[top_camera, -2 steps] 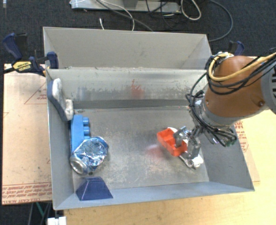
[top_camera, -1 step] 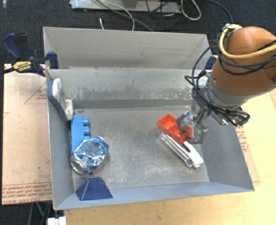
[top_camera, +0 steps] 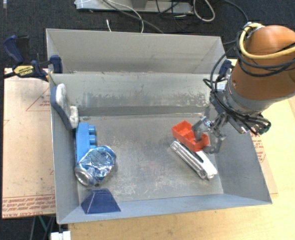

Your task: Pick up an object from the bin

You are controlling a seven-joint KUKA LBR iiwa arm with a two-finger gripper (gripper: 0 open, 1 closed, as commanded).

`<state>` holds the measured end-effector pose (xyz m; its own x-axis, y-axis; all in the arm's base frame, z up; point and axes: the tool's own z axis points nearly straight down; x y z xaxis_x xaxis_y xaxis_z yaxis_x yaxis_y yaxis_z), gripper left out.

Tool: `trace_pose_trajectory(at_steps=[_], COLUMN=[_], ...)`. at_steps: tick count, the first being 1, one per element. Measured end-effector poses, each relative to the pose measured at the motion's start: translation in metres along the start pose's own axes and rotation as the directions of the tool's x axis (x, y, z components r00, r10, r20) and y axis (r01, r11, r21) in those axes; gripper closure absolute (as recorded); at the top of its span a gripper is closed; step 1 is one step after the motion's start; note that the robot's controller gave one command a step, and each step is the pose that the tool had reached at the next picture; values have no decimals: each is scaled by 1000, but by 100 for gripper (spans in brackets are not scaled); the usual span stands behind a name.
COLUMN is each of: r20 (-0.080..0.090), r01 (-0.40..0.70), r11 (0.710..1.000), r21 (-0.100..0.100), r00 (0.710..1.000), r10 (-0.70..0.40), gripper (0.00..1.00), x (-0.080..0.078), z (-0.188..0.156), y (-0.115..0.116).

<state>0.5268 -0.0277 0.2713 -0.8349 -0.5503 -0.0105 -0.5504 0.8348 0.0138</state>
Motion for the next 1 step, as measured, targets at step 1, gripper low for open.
trace_pose_trajectory(at_steps=[1], r20=[0], r01=[-166], r11=[986], r21=[-1], r00=[986], r10=[166], gripper=[100], x=[1], z=[37], y=[-57])
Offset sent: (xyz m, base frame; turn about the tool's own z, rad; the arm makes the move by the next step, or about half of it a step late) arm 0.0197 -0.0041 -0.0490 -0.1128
